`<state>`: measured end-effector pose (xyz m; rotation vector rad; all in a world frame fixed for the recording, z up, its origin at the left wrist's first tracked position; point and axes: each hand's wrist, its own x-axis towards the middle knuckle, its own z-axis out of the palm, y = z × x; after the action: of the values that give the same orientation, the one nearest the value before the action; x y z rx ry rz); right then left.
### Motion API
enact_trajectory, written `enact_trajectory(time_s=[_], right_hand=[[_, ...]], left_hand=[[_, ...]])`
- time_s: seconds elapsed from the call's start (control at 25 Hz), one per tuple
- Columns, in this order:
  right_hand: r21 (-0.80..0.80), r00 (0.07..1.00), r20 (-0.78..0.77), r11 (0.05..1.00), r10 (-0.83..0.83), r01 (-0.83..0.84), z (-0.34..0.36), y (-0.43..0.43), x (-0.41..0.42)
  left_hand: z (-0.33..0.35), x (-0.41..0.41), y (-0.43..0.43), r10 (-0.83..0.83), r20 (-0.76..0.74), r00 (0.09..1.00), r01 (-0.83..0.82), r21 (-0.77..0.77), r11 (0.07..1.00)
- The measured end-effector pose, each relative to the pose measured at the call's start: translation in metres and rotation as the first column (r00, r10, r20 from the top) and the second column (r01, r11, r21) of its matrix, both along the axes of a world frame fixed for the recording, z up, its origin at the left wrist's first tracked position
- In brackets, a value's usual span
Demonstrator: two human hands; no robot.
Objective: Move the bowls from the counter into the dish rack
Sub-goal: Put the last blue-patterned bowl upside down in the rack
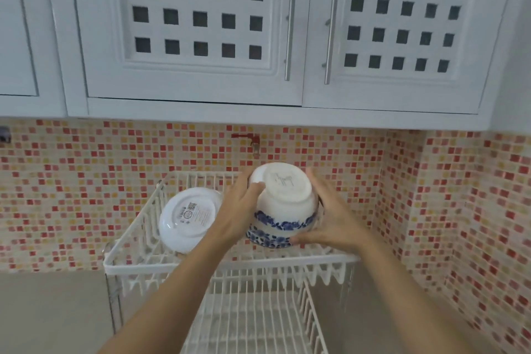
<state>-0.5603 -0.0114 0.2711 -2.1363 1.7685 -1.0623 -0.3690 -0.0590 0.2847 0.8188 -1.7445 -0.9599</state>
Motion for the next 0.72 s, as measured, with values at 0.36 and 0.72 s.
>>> enact_trajectory(time_s=[0.36, 0.72], right_hand=[[0.088, 0.976, -0.21, 0.994, -0.051, 0.071, -0.012, -0.021, -0.011], [-0.006, 0.935, -0.351, 0.999, -0.044, 0.044, -0.016, -0.023, -0.009]], left_hand=[[-0.033, -0.017, -0.026, 0.084, 0.269, 0.959, -0.05, -0.131, 0.99], [-0.043, -0.014, -0.032, 0.139, 0.431, 0.891, -0.07, -0.174, 0.982]])
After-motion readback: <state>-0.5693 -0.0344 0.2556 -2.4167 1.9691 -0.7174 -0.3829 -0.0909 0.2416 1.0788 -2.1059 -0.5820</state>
